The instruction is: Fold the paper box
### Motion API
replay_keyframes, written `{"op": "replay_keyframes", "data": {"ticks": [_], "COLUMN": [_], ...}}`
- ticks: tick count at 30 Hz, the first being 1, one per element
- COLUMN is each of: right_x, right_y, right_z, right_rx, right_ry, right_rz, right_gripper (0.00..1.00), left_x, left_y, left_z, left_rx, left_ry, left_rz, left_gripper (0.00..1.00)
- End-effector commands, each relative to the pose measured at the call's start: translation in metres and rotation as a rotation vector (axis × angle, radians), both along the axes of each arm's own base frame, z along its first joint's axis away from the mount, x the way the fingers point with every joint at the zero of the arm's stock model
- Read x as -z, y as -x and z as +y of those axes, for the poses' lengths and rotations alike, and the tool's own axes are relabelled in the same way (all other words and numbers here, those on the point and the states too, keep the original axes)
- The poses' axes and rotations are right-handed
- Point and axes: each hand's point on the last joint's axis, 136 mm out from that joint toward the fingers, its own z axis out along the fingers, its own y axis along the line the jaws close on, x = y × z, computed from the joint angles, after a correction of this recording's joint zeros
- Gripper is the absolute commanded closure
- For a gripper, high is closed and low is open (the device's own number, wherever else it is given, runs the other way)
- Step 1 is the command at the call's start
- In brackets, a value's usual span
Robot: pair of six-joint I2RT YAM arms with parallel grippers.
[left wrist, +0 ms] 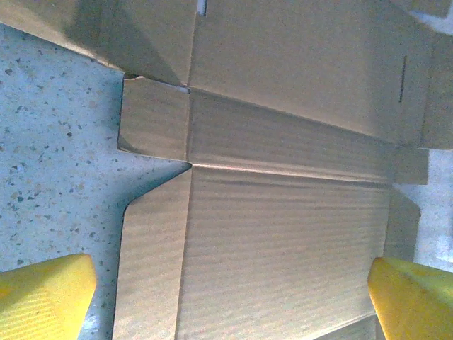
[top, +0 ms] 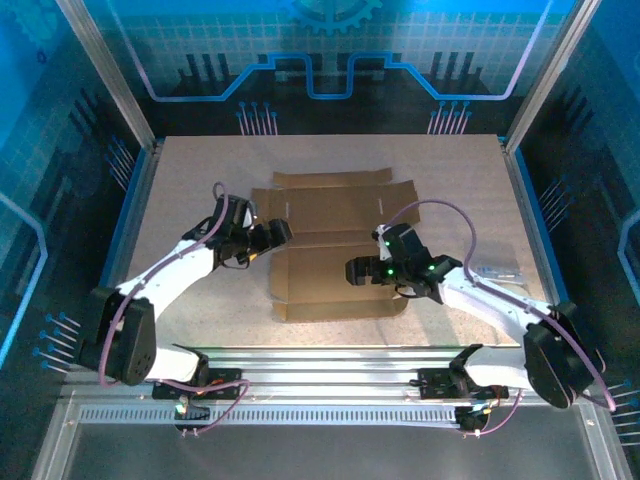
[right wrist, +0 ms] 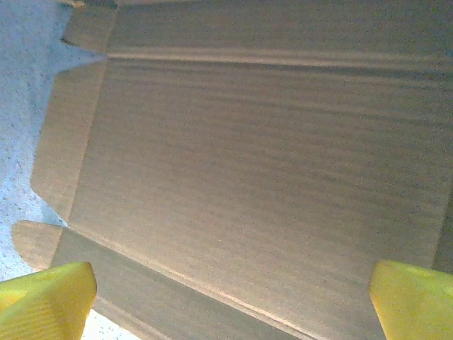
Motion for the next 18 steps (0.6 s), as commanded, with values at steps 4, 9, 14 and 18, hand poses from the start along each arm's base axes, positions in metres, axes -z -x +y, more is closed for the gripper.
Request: {"op": "replay_keyframes", "data": {"ticks": [4, 9, 14, 18], "right_x": [0.005, 0.016, 0.033, 0.041], "right_y": [-0.002, 0.005, 0.013, 0.019], "right_z": [0.032, 0.050, 0.055, 0.056], "right_rx": [-0.027, -0.083, -0.108, -0.101], "right_ry": [-0.079, -0.075, -0.051, -0.069], "right_rz": [0.029, 0.066, 0.098, 0.118], "right_gripper": [0.00, 0.00, 0.00, 0.00], "left_x": [0.015, 0.036, 0.045, 0.054], "left_y": [-0.013, -0.025, -0.039, -0.049], "left_z": [0.005, 0.016, 0.018, 0.021], "left_rx": [0.042, 0.048, 0.071, 0.074], "left_ry": [-0.045, -0.111, -0.092, -0.107], "left_rz": [0.065, 0.128, 0.154, 0.180], "left_gripper": [0.05, 0.09, 0.11, 0.12]}}
